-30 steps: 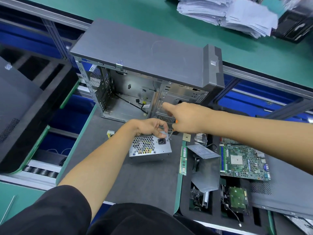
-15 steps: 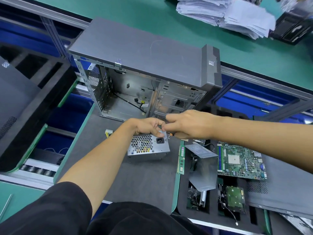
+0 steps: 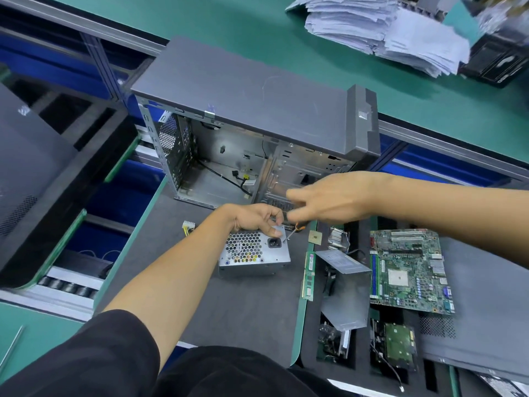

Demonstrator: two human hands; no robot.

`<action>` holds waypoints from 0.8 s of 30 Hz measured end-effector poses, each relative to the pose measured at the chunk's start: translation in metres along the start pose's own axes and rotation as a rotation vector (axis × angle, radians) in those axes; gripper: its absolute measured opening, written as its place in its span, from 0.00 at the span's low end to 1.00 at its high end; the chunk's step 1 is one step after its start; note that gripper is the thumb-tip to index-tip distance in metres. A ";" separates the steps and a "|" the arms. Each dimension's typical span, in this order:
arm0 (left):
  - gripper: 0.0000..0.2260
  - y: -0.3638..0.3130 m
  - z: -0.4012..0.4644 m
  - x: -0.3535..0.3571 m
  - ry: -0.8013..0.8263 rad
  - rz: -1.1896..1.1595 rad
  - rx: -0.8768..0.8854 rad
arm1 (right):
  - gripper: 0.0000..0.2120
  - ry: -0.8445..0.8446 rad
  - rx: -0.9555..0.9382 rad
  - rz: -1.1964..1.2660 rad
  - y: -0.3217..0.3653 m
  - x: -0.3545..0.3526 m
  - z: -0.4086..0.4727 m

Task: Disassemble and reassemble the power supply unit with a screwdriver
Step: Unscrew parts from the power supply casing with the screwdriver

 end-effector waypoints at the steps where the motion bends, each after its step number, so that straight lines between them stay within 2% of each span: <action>1: 0.11 0.000 -0.001 0.000 0.002 -0.001 0.007 | 0.22 0.030 -0.115 -0.027 0.006 0.003 0.000; 3: 0.13 -0.002 -0.002 0.000 0.007 -0.006 0.013 | 0.20 0.041 -0.271 -0.033 0.017 0.004 -0.003; 5: 0.11 -0.002 -0.002 0.002 0.009 -0.014 0.010 | 0.16 0.034 -0.267 -0.006 0.022 0.007 -0.005; 6: 0.09 -0.002 -0.001 0.002 0.010 -0.022 0.012 | 0.15 0.030 -0.205 0.029 0.022 0.009 -0.004; 8: 0.10 0.000 0.000 0.003 0.020 -0.036 0.013 | 0.13 0.034 0.080 0.181 0.012 0.013 0.000; 10: 0.10 0.001 0.001 0.002 0.029 -0.038 0.020 | 0.08 0.072 0.506 0.375 -0.005 0.026 -0.003; 12: 0.12 0.001 0.001 0.001 0.038 -0.040 0.013 | 0.08 0.080 0.851 0.556 -0.017 0.039 -0.014; 14: 0.12 0.001 0.002 0.001 0.038 -0.022 0.008 | 0.07 0.085 0.939 0.718 -0.019 0.046 -0.021; 15: 0.12 0.000 0.002 0.000 0.037 -0.020 0.011 | 0.09 0.078 0.888 0.729 -0.018 0.041 -0.020; 17: 0.12 -0.002 0.001 0.000 0.029 -0.020 0.008 | 0.17 0.066 0.672 0.585 -0.011 0.025 -0.015; 19: 0.09 -0.001 0.000 -0.001 0.010 -0.014 0.005 | 0.22 0.057 0.342 0.377 0.002 0.010 -0.004; 21: 0.11 -0.002 -0.001 -0.002 -0.004 -0.005 0.013 | 0.22 0.049 0.038 0.234 0.017 0.003 0.001; 23: 0.10 -0.004 -0.002 0.000 0.003 -0.010 0.024 | 0.20 0.001 -0.079 0.165 0.020 -0.001 0.005; 24: 0.09 -0.004 -0.002 0.002 0.011 -0.013 0.022 | 0.18 -0.019 -0.043 0.185 0.017 0.001 0.006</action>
Point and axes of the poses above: each hand's wrist, its own z-axis towards the middle knuckle, its own x-axis out of the palm, y = z × x, the point moved 8 cm from there along z, towards the middle knuckle, and after that the axes turned 6 degrees about -y, right-handed, at the moved point
